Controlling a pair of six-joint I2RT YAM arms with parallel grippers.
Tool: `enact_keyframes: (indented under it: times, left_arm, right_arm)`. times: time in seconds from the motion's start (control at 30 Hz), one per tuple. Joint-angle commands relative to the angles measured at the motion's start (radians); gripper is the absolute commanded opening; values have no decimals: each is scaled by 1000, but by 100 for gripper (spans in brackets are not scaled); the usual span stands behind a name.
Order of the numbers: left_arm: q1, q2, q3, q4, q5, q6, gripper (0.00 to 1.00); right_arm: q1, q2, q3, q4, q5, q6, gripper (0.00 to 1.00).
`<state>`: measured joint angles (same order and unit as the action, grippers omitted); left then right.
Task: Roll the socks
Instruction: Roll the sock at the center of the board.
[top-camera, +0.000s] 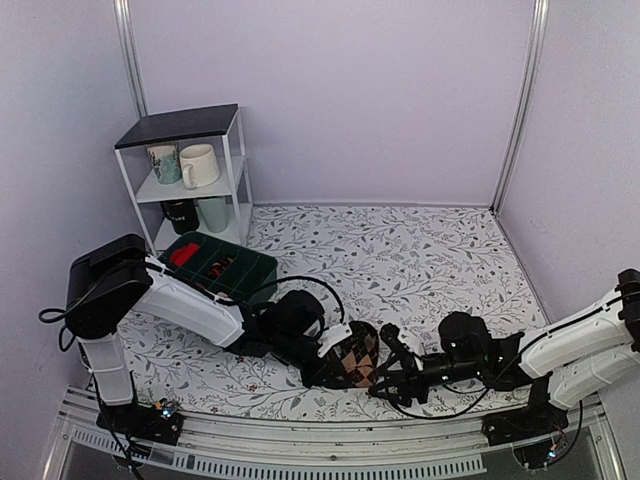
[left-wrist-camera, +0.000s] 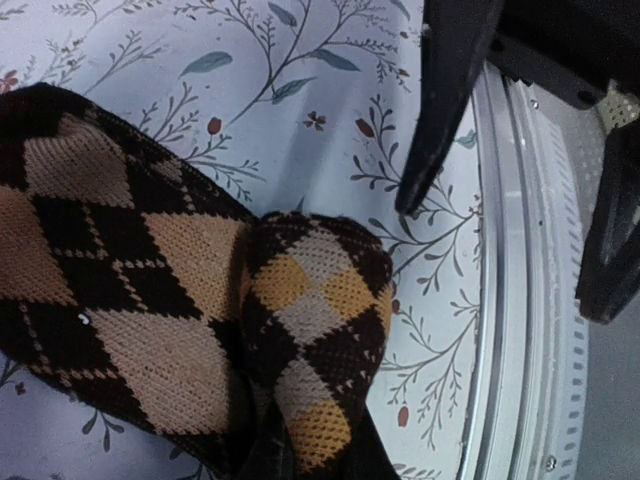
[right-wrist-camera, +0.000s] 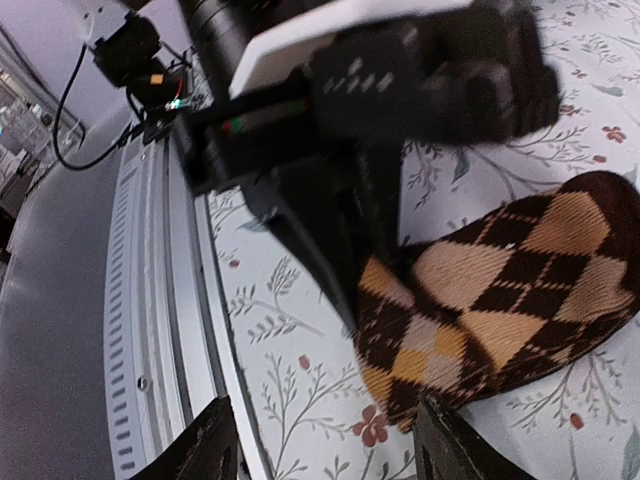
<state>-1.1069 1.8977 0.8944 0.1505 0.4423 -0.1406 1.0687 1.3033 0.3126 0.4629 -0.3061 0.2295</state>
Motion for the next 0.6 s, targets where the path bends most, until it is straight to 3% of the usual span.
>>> enact_keyframes:
  times: [0.0, 0.37, 0.57]
  left_arm:
    - [5, 112, -61, -244, -30, -10, 0]
    - [11, 118, -64, -232, -14, -10, 0]
    - [16, 120, -66, -229, -8, -4, 0]
  right_arm:
    - [25, 17, -81, 218, 76, -38, 62]
    - [24, 177, -125, 504, 5, -261, 63]
    - [23, 238, -104, 499, 1, -319, 65]
